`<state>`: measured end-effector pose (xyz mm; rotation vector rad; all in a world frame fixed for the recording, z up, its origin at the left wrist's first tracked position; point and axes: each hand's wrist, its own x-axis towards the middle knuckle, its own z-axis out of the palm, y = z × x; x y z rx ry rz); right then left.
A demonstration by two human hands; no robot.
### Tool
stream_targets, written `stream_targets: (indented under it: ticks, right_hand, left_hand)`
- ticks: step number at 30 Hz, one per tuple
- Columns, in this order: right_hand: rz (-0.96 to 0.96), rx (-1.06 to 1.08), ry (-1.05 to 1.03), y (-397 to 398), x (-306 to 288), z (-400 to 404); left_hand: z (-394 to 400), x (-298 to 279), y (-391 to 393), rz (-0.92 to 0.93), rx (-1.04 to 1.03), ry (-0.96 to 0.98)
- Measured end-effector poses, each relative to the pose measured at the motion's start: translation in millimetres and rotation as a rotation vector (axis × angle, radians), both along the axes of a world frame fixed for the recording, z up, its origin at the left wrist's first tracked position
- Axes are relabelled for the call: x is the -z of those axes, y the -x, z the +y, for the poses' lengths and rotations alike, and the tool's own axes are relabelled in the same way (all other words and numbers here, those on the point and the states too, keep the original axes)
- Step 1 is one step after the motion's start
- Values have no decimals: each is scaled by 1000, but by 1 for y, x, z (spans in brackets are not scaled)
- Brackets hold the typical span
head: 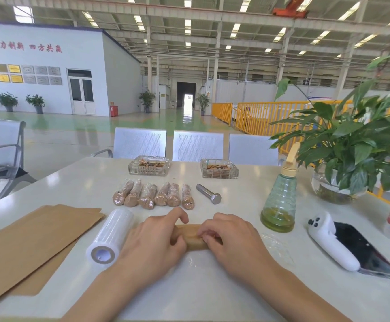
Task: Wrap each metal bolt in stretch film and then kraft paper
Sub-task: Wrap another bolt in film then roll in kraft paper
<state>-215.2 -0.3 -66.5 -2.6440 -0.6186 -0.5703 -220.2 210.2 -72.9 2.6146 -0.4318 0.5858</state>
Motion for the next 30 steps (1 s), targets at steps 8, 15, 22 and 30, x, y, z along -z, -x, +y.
stream_targets:
  ticks: [8,15,22,30]
  right_hand:
    - [23,-13,24,-1,1,-1]
    - [48,-26,69,-3,-1,0]
    - [46,-38,72,-1,0,0]
    - [34,-51,85,2,0,0]
  left_hand:
    - [4,-10,4,-21,37,-73]
    - [2,-13,4,-29,-49,-224]
    - [-1,-16,5,-12,-105,-315]
    - [-2,-23,6,9,-54,-369]
